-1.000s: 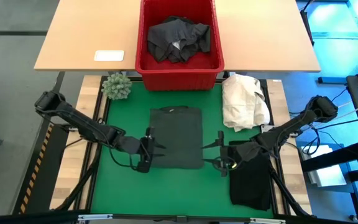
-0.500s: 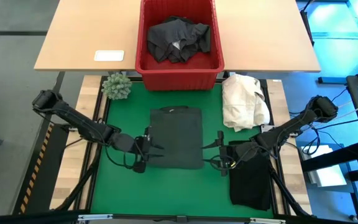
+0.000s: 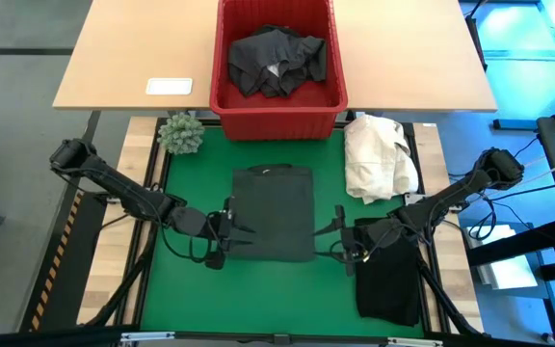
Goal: Fold laundry
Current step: Fold the green polo shirt
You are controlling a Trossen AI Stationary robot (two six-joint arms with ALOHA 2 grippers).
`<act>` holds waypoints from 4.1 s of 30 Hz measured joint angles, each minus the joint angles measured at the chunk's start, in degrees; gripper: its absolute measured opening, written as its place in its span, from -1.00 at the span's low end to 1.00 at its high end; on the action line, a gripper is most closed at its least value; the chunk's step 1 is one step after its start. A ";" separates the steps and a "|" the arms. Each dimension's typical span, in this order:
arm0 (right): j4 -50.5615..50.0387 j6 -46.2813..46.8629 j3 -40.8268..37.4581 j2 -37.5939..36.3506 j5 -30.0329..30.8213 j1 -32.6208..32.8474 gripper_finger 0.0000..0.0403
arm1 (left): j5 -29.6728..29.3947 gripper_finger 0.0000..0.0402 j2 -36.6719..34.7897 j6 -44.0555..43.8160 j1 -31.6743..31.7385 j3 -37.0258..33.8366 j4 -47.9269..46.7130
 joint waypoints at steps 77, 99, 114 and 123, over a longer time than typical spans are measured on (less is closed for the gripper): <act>6.15 3.58 -12.33 -10.60 -0.21 -1.23 0.12 | 2.00 -0.35 0.32 -7.30 0.51 -8.24 8.97; 10.58 9.20 -12.31 3.06 3.80 -1.20 0.12 | 3.51 -0.35 5.24 -11.50 -1.42 -8.24 8.88; 16.89 7.84 -12.28 3.06 3.33 -1.16 0.12 | 5.82 -0.35 5.24 -10.51 -1.42 -8.24 8.91; 16.66 7.41 -12.28 3.06 1.25 -1.16 0.12 | 8.08 -0.35 5.24 -10.26 -1.33 -8.24 7.73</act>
